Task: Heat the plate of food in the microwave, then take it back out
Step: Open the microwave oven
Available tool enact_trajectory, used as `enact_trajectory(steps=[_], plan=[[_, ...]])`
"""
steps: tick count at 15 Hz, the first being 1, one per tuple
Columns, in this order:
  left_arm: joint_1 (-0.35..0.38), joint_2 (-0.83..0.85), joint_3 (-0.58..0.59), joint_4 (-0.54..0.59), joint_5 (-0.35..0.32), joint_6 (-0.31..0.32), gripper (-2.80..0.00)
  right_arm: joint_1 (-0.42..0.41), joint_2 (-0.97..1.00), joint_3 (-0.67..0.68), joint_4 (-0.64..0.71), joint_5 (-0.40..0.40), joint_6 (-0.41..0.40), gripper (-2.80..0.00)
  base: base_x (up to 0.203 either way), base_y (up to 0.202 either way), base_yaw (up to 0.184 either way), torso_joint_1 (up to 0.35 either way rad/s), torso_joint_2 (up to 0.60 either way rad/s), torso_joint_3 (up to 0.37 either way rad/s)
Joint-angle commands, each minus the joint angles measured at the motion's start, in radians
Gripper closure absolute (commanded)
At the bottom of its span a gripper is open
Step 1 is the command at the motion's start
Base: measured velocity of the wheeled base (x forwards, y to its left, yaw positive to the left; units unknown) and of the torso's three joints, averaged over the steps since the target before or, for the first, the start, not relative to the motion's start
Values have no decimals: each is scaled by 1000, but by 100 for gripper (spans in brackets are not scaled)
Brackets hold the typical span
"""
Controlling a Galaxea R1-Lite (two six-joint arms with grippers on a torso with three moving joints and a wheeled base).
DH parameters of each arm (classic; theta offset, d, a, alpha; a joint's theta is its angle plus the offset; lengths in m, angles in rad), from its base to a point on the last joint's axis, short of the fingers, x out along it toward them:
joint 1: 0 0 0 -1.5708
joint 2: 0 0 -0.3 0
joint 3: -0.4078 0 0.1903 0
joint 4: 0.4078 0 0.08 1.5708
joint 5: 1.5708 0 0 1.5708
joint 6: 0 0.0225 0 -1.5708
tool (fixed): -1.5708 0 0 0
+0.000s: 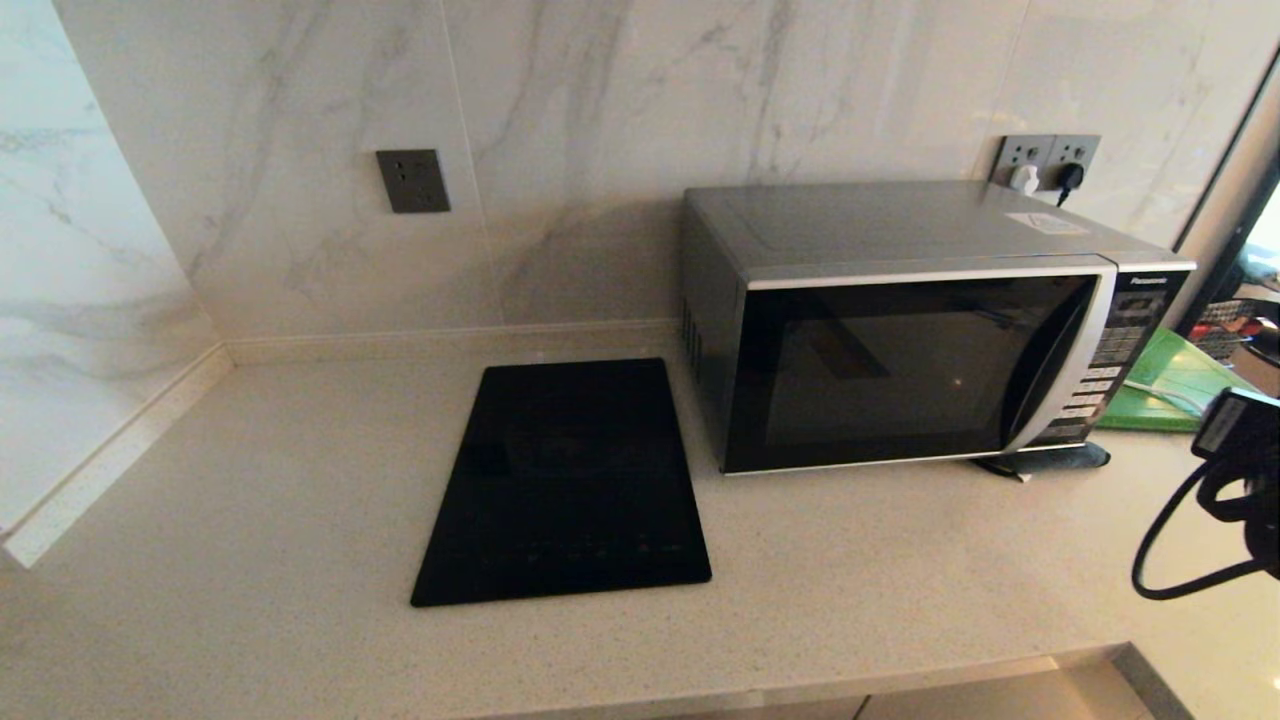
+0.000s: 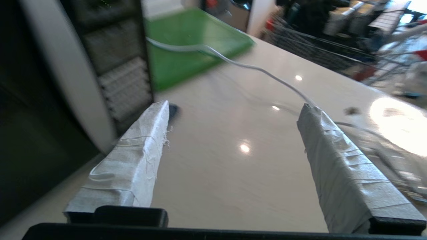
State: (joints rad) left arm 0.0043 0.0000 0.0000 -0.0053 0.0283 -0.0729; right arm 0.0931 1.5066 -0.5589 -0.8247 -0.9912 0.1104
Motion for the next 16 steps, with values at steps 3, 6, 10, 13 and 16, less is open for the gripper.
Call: enact_trajectory(steps=[3,6,10,13,16], plan=[[0,1,0,-1,1,-1,0,47,110,-6,-159,11,-3,-280,0,0,0,0,0,0],[0,0,0,-1,1,-1,0,91,174,-17,-160,12,-3,-280,0,0,0,0,0,0],[0,2,0,-1,1,-1,0,130,282,-47,-164,6,19,-280,0,0,0,0,0,0],[0,2,0,-1,1,-1,0,128,351,-126,-176,-31,40,-280,0,0,0,0,0,0],[0,1,0,-1,1,-1,0,123,340,-167,-181,-47,41,-280,0,0,0,0,0,0]])
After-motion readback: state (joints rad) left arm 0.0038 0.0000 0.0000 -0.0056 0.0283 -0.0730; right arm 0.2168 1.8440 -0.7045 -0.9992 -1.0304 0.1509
